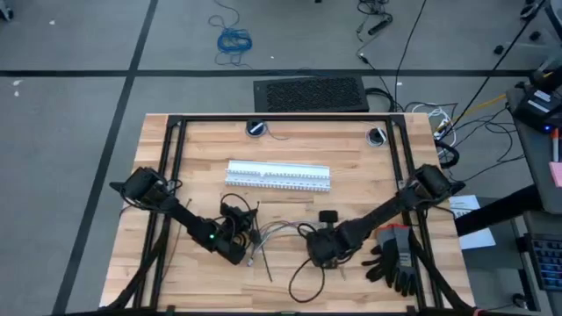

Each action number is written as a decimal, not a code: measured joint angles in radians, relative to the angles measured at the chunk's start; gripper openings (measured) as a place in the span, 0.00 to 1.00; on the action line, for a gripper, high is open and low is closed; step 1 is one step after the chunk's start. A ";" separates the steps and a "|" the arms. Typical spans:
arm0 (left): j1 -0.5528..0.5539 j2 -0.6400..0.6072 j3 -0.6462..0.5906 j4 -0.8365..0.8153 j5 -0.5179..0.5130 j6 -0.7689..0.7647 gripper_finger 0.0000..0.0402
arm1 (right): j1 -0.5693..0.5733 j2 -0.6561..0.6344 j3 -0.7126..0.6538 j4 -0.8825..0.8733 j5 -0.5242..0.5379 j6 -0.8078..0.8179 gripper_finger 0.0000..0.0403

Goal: Ziptie cables
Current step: Wrap the cables together using a zip tie

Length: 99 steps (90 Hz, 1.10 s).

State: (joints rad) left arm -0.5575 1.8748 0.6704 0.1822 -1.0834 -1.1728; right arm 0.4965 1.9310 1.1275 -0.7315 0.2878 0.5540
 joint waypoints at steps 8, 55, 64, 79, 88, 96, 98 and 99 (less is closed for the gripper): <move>0.000 0.000 0.000 -0.001 0.010 0.000 0.00 | 0.002 -0.001 -0.001 -0.113 0.017 0.055 0.00; 0.009 0.000 0.000 -0.004 0.007 0.009 0.00 | -0.023 -0.208 -0.016 0.090 0.244 -0.125 0.00; 0.009 0.000 0.000 -0.003 0.005 0.009 0.00 | -0.097 -0.167 -0.037 0.372 0.375 -0.273 0.00; 0.009 0.000 0.000 -0.007 0.007 0.011 0.00 | -0.196 -0.054 -0.051 0.770 0.269 -0.491 0.00; 0.008 0.000 0.000 -0.008 0.014 0.035 0.00 | -0.239 0.001 -0.051 0.813 0.198 -0.503 0.00; 0.008 0.000 0.000 -0.008 0.019 0.059 0.00 | -0.265 0.031 -0.051 0.781 0.151 -0.478 0.00; 0.008 0.000 0.000 -0.008 0.019 0.064 0.00 | -0.269 0.038 -0.051 0.768 0.132 -0.469 0.00; 0.008 0.000 0.000 -0.008 0.019 0.065 0.00 | -0.272 0.041 -0.051 0.763 0.122 -0.464 0.00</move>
State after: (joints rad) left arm -0.5491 1.8748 0.6704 0.1739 -1.0643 -1.1078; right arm 0.2247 1.9721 1.0764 0.0312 0.4097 0.0897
